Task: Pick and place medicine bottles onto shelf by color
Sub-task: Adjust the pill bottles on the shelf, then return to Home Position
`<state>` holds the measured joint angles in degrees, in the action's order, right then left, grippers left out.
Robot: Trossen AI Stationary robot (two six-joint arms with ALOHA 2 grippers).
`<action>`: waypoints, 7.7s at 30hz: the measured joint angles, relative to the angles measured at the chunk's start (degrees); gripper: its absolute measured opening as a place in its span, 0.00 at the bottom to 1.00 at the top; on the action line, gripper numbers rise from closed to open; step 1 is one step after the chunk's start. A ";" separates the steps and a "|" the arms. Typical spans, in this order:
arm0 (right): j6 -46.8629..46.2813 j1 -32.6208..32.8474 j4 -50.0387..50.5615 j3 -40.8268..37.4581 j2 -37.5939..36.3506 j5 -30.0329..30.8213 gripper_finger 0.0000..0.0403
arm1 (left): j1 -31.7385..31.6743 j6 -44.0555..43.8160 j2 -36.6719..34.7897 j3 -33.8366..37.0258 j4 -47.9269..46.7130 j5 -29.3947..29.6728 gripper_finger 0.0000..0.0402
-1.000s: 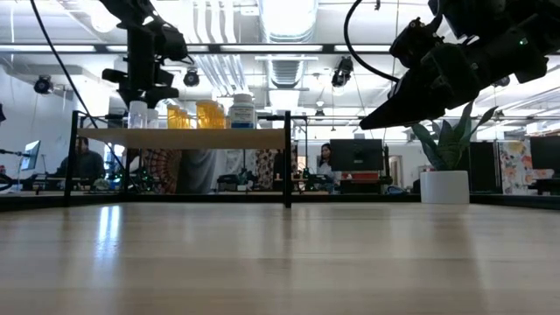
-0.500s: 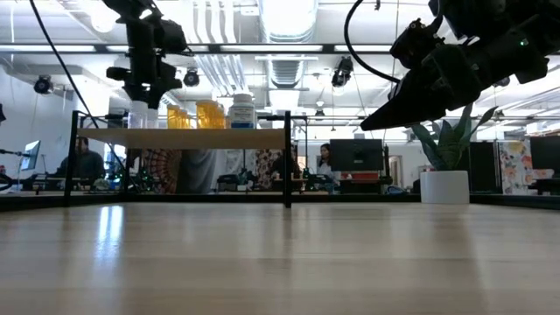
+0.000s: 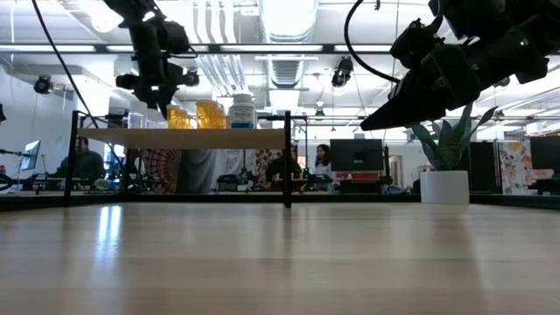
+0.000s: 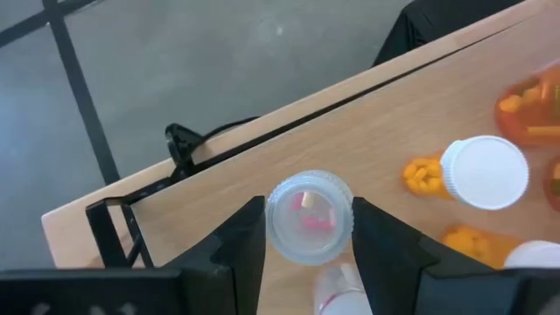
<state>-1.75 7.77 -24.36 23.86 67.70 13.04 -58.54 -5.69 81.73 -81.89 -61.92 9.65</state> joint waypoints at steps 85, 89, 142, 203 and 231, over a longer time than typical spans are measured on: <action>17.55 -19.48 18.23 17.25 -0.22 -8.82 0.03 | 8.74 19.71 -3.57 8.10 36.64 -27.27 0.10; 18.58 -20.69 18.95 17.25 -0.59 -9.10 0.03 | 8.74 21.17 2.41 -0.27 29.08 -25.84 0.24; 19.81 -21.33 22.21 17.07 -2.64 -12.04 0.03 | 11.37 25.34 9.82 -5.98 19.64 -16.03 0.00; 17.06 -28.66 15.86 2.53 -21.23 -23.67 0.03 | 22.24 16.90 -14.28 32.45 74.19 -34.95 0.00; 3.91 -29.94 22.57 -23.17 -67.21 -11.31 0.03 | 32.45 5.82 -38.82 81.32 122.64 -18.60 0.00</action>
<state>2.15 -22.17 -1.79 0.69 0.50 1.73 -26.09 0.14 42.91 -0.57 60.72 -8.94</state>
